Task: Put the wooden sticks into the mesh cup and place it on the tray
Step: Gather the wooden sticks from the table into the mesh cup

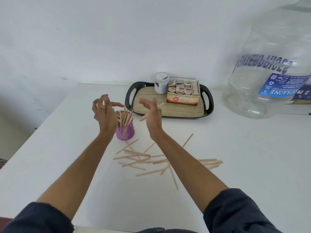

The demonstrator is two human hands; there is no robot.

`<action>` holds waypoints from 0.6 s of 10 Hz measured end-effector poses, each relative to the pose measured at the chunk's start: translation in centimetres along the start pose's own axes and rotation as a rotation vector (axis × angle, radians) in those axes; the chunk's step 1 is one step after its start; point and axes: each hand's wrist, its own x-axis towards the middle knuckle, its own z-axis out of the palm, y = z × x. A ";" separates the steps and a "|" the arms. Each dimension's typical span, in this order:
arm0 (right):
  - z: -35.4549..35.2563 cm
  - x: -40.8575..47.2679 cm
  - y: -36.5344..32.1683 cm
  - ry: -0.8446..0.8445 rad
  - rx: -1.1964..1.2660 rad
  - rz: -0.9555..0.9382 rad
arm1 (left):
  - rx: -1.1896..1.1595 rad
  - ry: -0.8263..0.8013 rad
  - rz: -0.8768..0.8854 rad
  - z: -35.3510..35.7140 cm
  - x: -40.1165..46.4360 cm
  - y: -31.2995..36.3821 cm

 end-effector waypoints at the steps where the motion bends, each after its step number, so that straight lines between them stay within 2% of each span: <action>1: 2.8 0.9 0.3 -0.020 0.007 -0.013 | 0.025 0.006 -0.061 -0.1 1.8 -0.4; 2: 5.1 1.3 1.2 -0.035 0.017 0.034 | 0.042 -0.029 -0.135 -0.1 3.0 -2.4; 3: 6.3 1.8 3.0 -0.067 -0.018 0.092 | -0.046 -0.062 -0.200 0.4 3.0 -3.9; 4: 6.7 2.1 4.4 -0.098 -0.079 0.122 | -0.059 -0.039 -0.187 0.7 2.6 -4.5; 5: 6.5 2.4 4.6 -0.010 -0.105 0.077 | -0.003 -0.037 -0.116 0.3 3.2 -5.0; 6: 6.5 2.4 4.7 0.061 -0.241 0.053 | 0.089 -0.092 -0.106 0.2 3.5 -5.3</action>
